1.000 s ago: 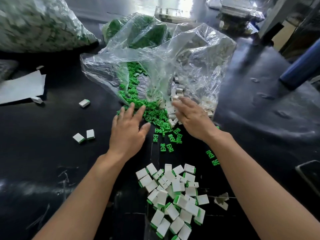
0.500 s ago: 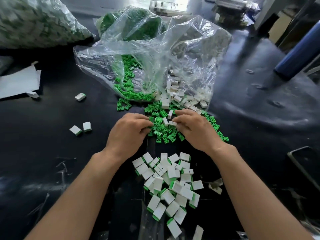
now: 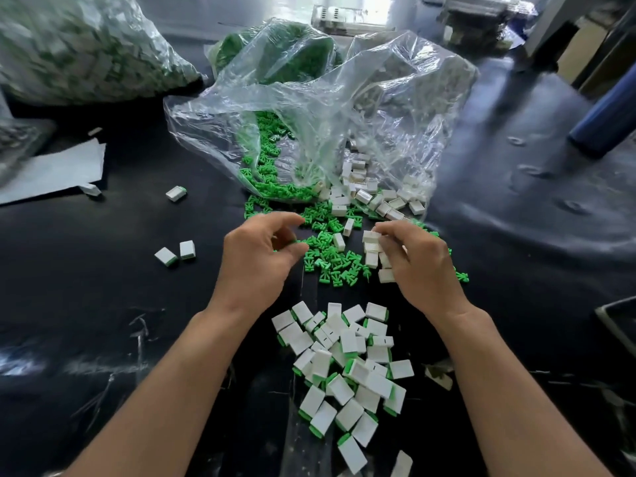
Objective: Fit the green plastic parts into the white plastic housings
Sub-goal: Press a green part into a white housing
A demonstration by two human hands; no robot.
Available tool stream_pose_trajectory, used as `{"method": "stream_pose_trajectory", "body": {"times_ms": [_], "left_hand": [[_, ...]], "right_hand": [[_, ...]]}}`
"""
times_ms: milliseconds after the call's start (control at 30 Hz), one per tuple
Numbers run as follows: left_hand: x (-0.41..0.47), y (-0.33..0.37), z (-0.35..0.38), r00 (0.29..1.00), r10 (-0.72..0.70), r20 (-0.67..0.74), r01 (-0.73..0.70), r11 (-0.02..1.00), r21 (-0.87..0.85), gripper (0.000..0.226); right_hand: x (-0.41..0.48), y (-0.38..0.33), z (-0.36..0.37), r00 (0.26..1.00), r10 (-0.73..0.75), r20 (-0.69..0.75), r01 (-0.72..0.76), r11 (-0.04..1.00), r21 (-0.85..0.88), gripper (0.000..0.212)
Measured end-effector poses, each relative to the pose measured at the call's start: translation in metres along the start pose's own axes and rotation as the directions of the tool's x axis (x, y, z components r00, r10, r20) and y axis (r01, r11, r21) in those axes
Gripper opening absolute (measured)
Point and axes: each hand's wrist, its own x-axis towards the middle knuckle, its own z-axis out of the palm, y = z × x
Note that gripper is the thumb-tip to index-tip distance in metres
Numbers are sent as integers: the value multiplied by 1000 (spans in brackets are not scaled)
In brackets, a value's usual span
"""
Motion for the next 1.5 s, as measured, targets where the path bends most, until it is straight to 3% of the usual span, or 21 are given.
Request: {"method": "stream_pose_trajectory", "body": {"times_ms": [267,433,600,767,933,1067,1233,1500], "left_hand": [[-12,10,3,964,-222,145,253,933,-256,18],[-4,11,4,926,-281,252,375,762,-528,25],[-5,17,4,896,-270,353,442,619,-649,19],[-2,19,3,877,-282,388,480,506,-717,19],[-3,21,4,868,-277,413,497,519,-695,24],[-6,24,5,847,-297,442,531,508,-678,18],[-5,20,7,861,-293,416,507,568,-648,12],[-9,19,8,864,-249,438,500,538,-679,11]], "right_hand": [[-1,-6,0,999,-31,-25,30,999,-19,16],[-4,-14,-1,997,-65,-29,64,998,-26,15],[-9,-25,2,996,-86,1,86,996,-16,16],[-10,-33,6,997,-75,-1,74,991,107,15],[-9,-34,5,999,-26,-18,30,967,252,19],[-11,-35,5,1000,-16,2,15,962,272,17],[-11,-36,5,999,37,37,-47,948,314,11],[-16,-39,8,997,13,77,-42,919,391,15]]}}
